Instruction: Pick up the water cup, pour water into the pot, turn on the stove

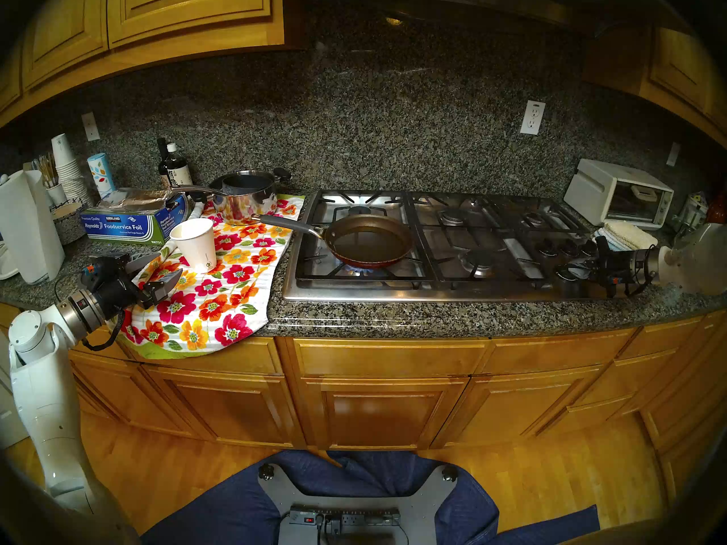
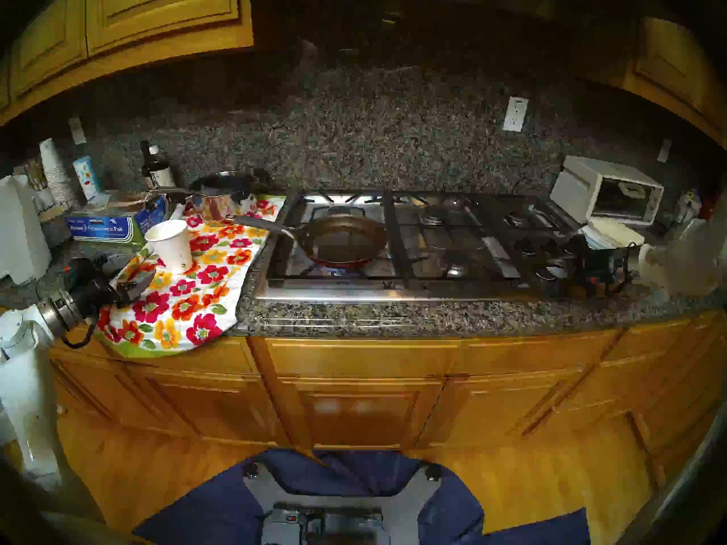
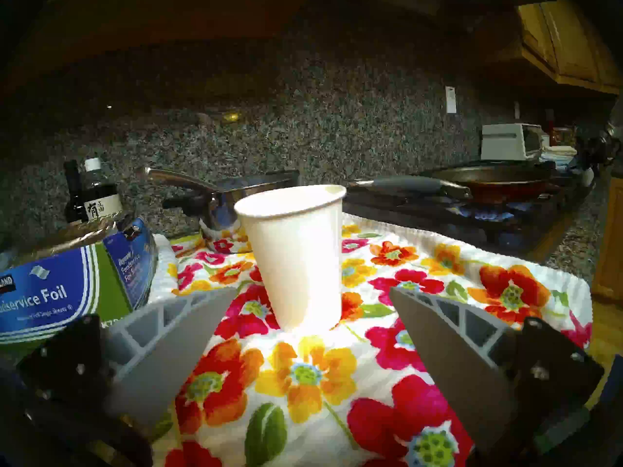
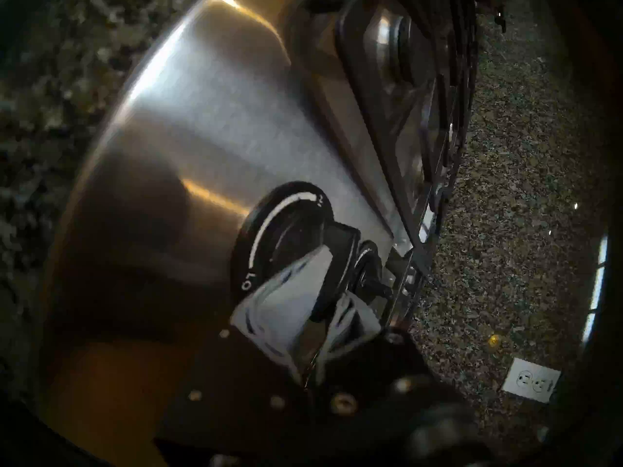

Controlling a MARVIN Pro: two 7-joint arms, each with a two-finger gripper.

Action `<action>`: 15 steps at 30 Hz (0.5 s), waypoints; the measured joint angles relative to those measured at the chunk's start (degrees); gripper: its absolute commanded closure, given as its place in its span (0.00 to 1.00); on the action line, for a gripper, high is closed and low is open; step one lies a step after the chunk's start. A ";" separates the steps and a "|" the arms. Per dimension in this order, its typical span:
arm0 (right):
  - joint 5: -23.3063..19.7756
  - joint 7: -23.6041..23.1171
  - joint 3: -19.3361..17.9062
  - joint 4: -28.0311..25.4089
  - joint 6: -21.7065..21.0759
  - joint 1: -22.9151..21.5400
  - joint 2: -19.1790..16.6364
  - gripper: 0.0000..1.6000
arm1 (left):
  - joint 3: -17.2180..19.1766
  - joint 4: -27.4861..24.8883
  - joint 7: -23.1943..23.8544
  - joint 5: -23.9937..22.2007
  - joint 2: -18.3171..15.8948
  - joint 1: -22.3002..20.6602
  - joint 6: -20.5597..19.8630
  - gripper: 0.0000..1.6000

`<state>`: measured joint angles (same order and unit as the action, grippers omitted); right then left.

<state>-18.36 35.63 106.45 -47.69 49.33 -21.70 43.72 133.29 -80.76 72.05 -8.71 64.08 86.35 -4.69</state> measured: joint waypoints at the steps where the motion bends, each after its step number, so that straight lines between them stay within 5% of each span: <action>1: -0.04 -0.16 0.16 -0.03 0.03 -0.18 0.05 0.00 | 0.00 0.00 0.00 0.00 0.00 0.00 0.00 0.00; 15: 0.31 -4.35 5.87 -0.02 1.83 -6.36 0.73 0.00 | 0.01 0.00 0.00 0.01 0.00 0.00 0.00 0.00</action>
<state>-18.06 31.28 112.33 -47.71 51.16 -28.05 44.46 133.30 -80.76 72.05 -8.70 64.08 86.34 -4.69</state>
